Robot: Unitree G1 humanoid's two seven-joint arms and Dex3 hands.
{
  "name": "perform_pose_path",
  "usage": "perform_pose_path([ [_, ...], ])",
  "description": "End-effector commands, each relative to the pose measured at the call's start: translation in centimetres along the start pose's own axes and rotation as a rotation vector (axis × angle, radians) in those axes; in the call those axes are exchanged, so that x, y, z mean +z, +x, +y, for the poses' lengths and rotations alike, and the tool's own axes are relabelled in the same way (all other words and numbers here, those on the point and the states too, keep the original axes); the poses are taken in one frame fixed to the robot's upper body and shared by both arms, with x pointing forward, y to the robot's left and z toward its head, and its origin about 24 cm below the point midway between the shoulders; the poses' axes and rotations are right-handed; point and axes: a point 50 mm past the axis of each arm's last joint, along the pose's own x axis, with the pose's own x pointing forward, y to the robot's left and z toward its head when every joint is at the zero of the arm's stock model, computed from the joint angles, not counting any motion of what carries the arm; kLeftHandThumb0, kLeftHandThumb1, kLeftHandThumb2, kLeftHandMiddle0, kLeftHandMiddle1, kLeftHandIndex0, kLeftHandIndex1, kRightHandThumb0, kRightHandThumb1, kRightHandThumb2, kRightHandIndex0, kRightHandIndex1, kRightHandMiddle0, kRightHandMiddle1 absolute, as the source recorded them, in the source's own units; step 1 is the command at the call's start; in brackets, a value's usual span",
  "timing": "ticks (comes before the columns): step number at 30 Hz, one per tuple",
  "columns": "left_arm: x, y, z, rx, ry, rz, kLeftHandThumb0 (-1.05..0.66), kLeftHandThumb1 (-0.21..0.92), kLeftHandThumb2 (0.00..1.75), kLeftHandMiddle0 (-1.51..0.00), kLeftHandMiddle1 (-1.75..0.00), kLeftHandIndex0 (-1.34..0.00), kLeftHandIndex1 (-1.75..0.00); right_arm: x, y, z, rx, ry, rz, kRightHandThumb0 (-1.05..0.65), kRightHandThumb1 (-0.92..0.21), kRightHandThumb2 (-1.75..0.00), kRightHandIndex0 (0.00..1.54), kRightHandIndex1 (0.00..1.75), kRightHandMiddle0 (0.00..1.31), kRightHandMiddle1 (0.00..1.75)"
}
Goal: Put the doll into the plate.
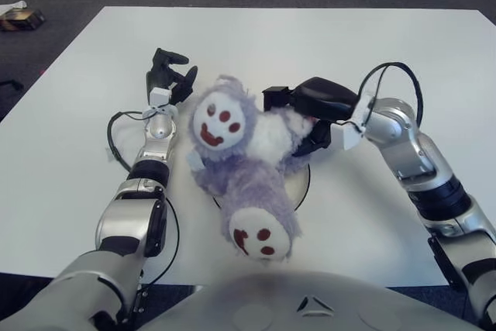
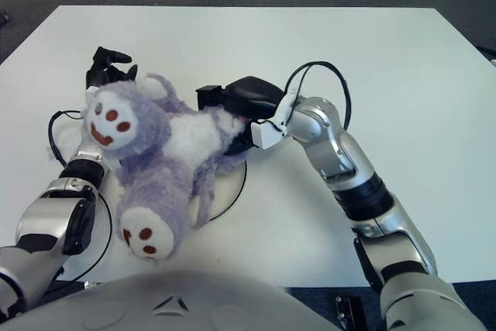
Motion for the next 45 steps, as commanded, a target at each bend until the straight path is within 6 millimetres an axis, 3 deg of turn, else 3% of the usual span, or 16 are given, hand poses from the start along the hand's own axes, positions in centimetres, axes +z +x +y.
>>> perform_pose_path([
  [1, -3.8, -3.9, -0.6, -0.029, 0.030, 0.163, -0.36, 0.92, 0.35, -0.63, -1.75, -0.38, -1.56, 0.0, 0.0, -1.0, -0.032, -0.034, -0.009, -0.05, -0.92, -0.08, 0.80, 1.18, 0.58, 1.14],
  [4, -3.8, -3.9, -0.6, -0.029, 0.032, 0.164, -0.36, 0.92, 0.35, -0.63, -1.75, -0.38, -1.56, 0.1, -0.1, -1.2, -0.025, -0.038, -0.010, -0.02, -0.92, -0.06, 0.79, 1.15, 0.58, 1.12],
  [13, -3.8, -3.9, -0.7, -0.029, 0.039, 0.163, -0.36, 0.92, 0.35, -0.64, -1.75, -0.38, -1.56, 0.8, -0.3, -1.8, 0.030, -0.025, 0.004, -0.01, -0.92, -0.24, 0.64, 1.24, 0.30, 1.45],
  [22, -3.8, -3.9, -0.7, -0.030, 0.046, 0.162, -0.36, 0.92, 0.35, -0.65, -1.75, -0.38, -1.56, 1.3, -0.7, -1.9, 0.035, -0.021, 0.059, 0.00, -0.92, -0.33, 0.47, 1.34, 0.25, 1.58],
  [23, -3.8, -3.9, -0.7, -0.030, 0.047, 0.161, -0.36, 0.92, 0.35, -0.65, -1.75, -0.38, -1.56, 1.4, -0.7, -1.9, 0.034, -0.032, 0.066, -0.07, -0.92, -0.34, 0.46, 1.19, 0.27, 1.58],
  [25, -3.8, -3.9, -0.7, -0.030, 0.050, 0.161, -0.36, 0.92, 0.35, -0.65, -1.75, -0.38, -1.56, 1.4, -0.8, -2.0, 0.034, -0.065, 0.078, -0.23, -0.92, -0.35, 0.55, 0.61, 0.32, 1.57],
  [26, -3.8, -3.9, -0.7, -0.030, 0.051, 0.161, -0.36, 0.92, 0.35, -0.65, -1.75, -0.38, -1.56, 1.4, -0.8, -2.0, 0.035, -0.074, 0.081, -0.27, -0.92, -0.35, 0.58, 0.44, 0.33, 1.57],
  [29, -3.8, -3.9, -0.7, -0.030, 0.054, 0.160, -0.36, 0.92, 0.35, -0.66, -1.75, -0.38, -1.56, 1.5, -0.8, -2.1, 0.043, -0.124, 0.084, -0.32, -0.92, -0.35, 0.63, 0.21, 0.35, 1.56],
  [30, -3.8, -3.9, -0.7, -0.030, 0.055, 0.160, -0.36, 0.92, 0.34, -0.66, -1.75, -0.38, -1.56, 1.5, -0.8, -2.2, 0.045, -0.138, 0.084, -0.31, -0.91, -0.33, 0.62, 0.17, 0.34, 1.39],
  [32, -3.8, -3.9, -0.7, -0.030, 0.056, 0.160, -0.36, 0.92, 0.34, -0.66, -1.75, -0.38, -1.56, 1.5, -0.8, -2.2, 0.047, -0.149, 0.084, -0.29, -0.92, -0.21, 0.63, 0.08, 0.42, 0.75],
  [35, -3.8, -3.9, -0.7, -0.030, 0.057, 0.159, -0.36, 0.92, 0.34, -0.66, -1.75, -0.38, -1.55, 1.5, -1.0, -2.3, 0.050, -0.159, 0.081, -0.38, -0.92, -0.13, 0.60, 0.03, 0.46, 0.38],
  [39, -3.8, -3.9, -0.7, -0.030, 0.058, 0.158, -0.36, 0.92, 0.34, -0.66, -1.75, -0.39, -1.55, 1.4, -1.1, -2.4, 0.051, -0.152, 0.077, -0.52, -0.92, -0.08, 0.52, 0.01, 0.44, 0.20],
  [41, -3.8, -3.9, -0.7, -0.030, 0.060, 0.157, -0.36, 0.92, 0.34, -0.66, -1.75, -0.39, -1.55, 1.3, -1.3, -2.5, 0.059, -0.102, 0.077, -0.60, -0.92, -0.05, 0.42, 0.00, 0.39, 0.13],
  [45, -3.8, -3.9, -0.7, -0.031, 0.061, 0.157, -0.36, 0.92, 0.34, -0.67, -1.75, -0.39, -1.55, 1.2, -1.8, -2.9, 0.069, -0.027, 0.079, -0.66, -0.92, -0.02, 0.30, 0.00, 0.34, 0.07],
])
